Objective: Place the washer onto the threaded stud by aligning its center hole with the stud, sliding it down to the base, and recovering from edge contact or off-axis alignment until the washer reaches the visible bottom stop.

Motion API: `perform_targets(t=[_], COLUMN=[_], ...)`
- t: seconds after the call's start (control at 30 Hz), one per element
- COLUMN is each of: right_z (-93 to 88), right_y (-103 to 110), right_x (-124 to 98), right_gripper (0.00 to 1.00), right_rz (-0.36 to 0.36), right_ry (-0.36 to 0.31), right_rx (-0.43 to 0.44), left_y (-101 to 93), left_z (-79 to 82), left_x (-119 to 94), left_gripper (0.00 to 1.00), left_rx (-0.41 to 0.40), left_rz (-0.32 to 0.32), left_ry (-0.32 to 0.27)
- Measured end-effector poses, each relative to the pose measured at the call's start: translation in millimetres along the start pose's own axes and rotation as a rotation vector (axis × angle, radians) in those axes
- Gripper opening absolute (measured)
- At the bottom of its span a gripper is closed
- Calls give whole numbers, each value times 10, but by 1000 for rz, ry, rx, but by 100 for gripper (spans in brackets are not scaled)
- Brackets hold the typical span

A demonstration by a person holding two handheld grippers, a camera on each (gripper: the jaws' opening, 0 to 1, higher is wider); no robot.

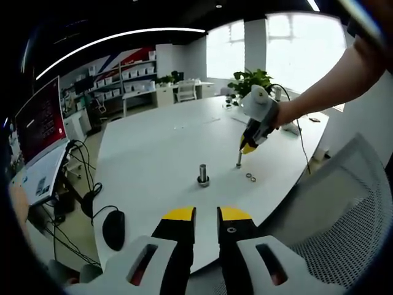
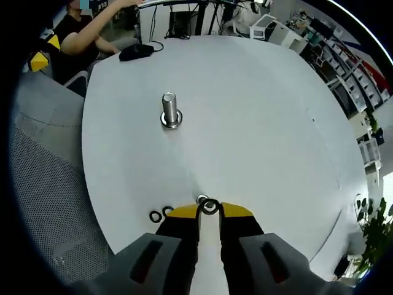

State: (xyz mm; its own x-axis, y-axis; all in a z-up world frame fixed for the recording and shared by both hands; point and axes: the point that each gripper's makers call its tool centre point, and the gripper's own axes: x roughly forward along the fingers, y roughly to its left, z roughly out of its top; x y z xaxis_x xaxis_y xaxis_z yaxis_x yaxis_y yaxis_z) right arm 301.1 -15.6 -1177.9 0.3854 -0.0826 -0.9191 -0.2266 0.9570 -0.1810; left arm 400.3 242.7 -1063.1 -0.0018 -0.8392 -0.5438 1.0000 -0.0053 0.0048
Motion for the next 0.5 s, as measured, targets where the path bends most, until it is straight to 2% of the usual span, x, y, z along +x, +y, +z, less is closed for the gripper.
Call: perform_targets(t=[0.07,0.2,0.5], right_z=[-39,15,-13], right_y=[-49,24,24], right_x=[54,0,48], right_gripper=[14,14,14], right_rz=[4,8,24], right_ry=[4,2,18], right_rx=[2,-1,-7], left_y=[-1,-4,-5], left_z=[-1,-3,2], left_x=[-1,0,-6], left_gripper=[11,11,10], left_rx=[0,2,-1], left_rz=[-1,-3,-4], left_ry=[0,0,-1])
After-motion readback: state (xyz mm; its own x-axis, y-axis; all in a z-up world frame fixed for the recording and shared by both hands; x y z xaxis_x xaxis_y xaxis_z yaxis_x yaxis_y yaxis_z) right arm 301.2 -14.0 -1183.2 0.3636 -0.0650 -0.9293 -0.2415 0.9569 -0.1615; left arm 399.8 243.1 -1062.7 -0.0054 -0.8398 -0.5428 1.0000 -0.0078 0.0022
